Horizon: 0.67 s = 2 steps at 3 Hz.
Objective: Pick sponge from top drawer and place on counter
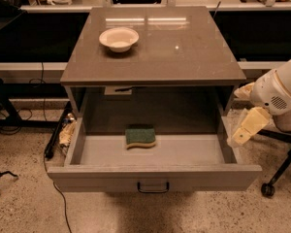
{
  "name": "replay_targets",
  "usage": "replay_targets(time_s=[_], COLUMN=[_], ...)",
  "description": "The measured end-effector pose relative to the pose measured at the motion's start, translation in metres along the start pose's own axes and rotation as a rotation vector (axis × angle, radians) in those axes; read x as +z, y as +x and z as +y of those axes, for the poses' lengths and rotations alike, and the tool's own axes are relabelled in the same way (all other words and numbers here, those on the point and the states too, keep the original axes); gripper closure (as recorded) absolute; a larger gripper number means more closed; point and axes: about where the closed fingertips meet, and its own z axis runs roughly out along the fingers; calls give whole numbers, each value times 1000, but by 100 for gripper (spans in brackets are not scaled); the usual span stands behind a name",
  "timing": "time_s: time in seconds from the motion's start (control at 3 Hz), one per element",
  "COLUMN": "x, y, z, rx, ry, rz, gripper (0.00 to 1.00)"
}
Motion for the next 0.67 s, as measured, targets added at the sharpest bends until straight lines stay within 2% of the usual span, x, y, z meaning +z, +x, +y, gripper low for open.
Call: replay_targets(time_s=[0.67], x=[11], y=[-5], z=[-1], rx=[-22], ry=[-6], rz=[-15], gripper=[0])
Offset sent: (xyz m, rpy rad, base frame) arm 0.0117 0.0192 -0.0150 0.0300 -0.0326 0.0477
